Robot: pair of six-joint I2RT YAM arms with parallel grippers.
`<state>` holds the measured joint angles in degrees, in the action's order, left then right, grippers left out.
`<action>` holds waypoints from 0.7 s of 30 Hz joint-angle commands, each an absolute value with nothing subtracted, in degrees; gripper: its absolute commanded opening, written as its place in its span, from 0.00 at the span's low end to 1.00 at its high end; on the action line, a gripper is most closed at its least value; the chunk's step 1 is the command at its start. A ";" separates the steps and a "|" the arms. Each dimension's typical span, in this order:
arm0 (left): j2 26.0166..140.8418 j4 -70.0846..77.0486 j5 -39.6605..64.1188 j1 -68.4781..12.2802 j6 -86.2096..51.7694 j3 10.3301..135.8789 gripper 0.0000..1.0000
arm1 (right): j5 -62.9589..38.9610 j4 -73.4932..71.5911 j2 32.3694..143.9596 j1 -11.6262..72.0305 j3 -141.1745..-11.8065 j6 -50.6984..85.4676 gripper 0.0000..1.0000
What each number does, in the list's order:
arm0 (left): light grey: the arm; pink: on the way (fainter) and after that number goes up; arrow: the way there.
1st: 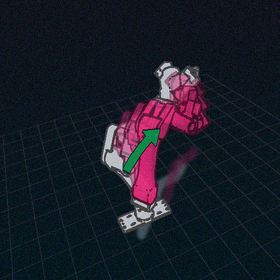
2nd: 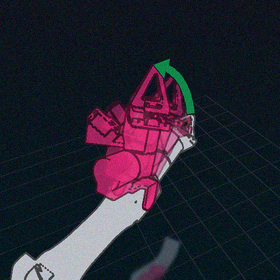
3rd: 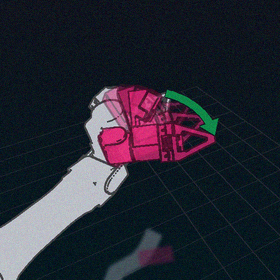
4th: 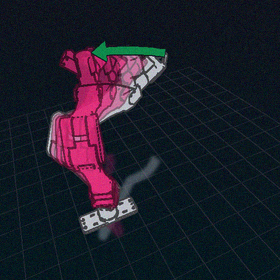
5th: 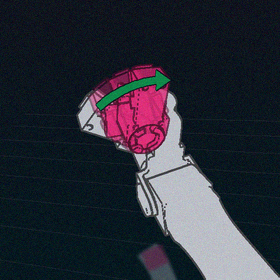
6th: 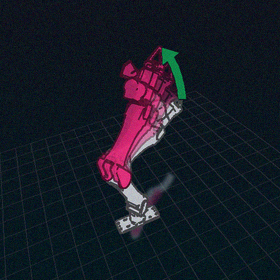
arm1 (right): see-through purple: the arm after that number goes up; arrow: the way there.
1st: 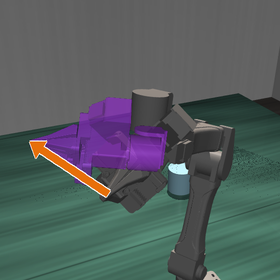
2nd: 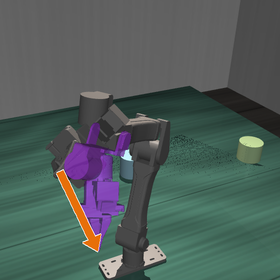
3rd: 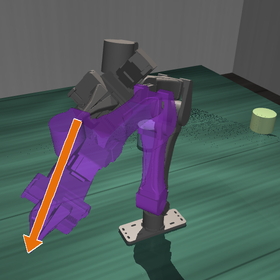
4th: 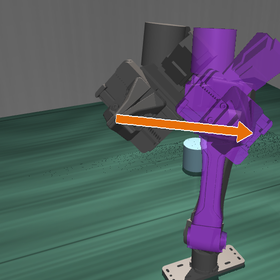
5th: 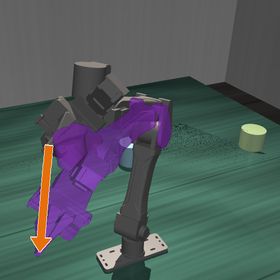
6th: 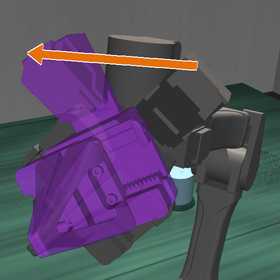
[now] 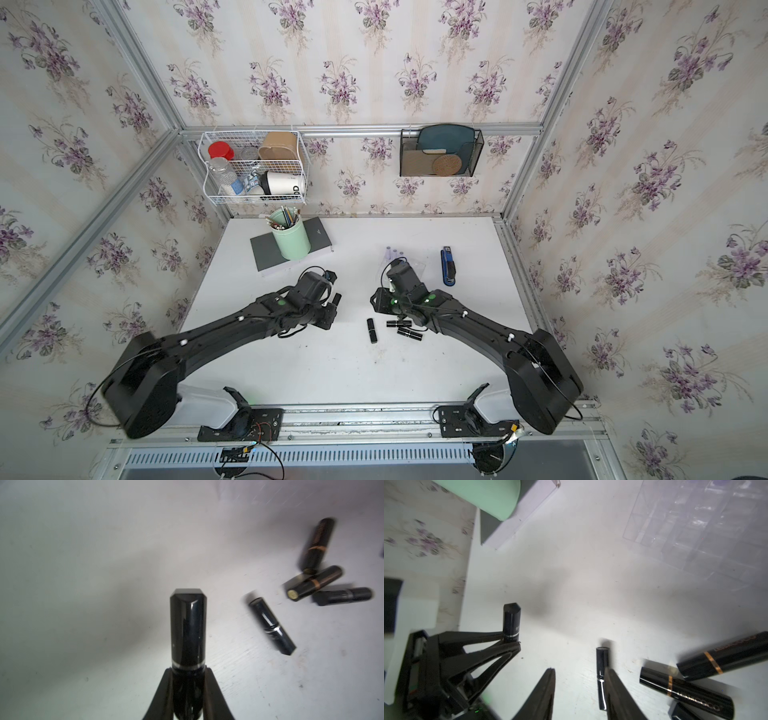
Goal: Arrange the lipsticks in the organizer
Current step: Pick up the lipstick at the center of the board.
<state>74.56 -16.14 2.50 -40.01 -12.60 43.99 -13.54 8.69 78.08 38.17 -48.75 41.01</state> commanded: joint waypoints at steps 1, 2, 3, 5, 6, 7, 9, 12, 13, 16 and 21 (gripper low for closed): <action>66.58 13.01 12.26 -40.30 -5.24 34.03 0.05 | -31.85 -1.42 74.88 36.66 -50.09 43.99 0.53; 64.73 19.31 13.82 -40.52 -3.70 30.85 0.05 | -34.90 -1.92 74.29 36.88 -51.55 43.04 0.54; 63.48 22.53 14.73 -40.66 -2.41 29.20 0.05 | -37.19 -1.67 73.86 37.29 -52.98 41.79 0.55; 62.40 23.70 15.47 -40.74 -0.66 28.64 0.04 | -38.31 0.83 73.05 38.04 -55.18 38.64 0.55; 62.28 24.05 16.23 -40.76 -0.06 28.63 0.03 | -38.09 2.72 72.96 38.33 -56.09 36.81 0.55; 62.17 24.90 16.71 -40.78 0.03 28.48 0.03 | -37.43 4.89 73.13 38.54 -56.80 35.46 0.54; 61.86 27.86 17.14 -40.99 -0.58 27.78 0.03 | -32.70 10.13 74.37 39.07 -58.29 33.12 0.51; 61.68 30.34 17.55 -41.42 -1.74 27.49 0.02 | -28.95 14.14 76.27 40.48 -60.70 31.00 0.49; 61.82 30.76 17.57 -41.60 -2.01 27.63 0.02 | -28.83 13.69 76.43 40.91 -60.96 31.06 0.49; 62.43 30.60 17.54 -42.23 -2.14 28.26 0.01 | -28.75 12.00 76.53 41.54 -61.01 31.97 0.47; 63.57 29.90 16.98 -43.18 -2.14 29.17 0.01 | -25.66 11.52 77.37 41.75 -61.48 33.08 0.38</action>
<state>63.18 27.49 16.34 -42.87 -2.33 28.67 -28.99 11.70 77.14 41.65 -61.01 33.01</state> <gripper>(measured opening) 0.232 0.381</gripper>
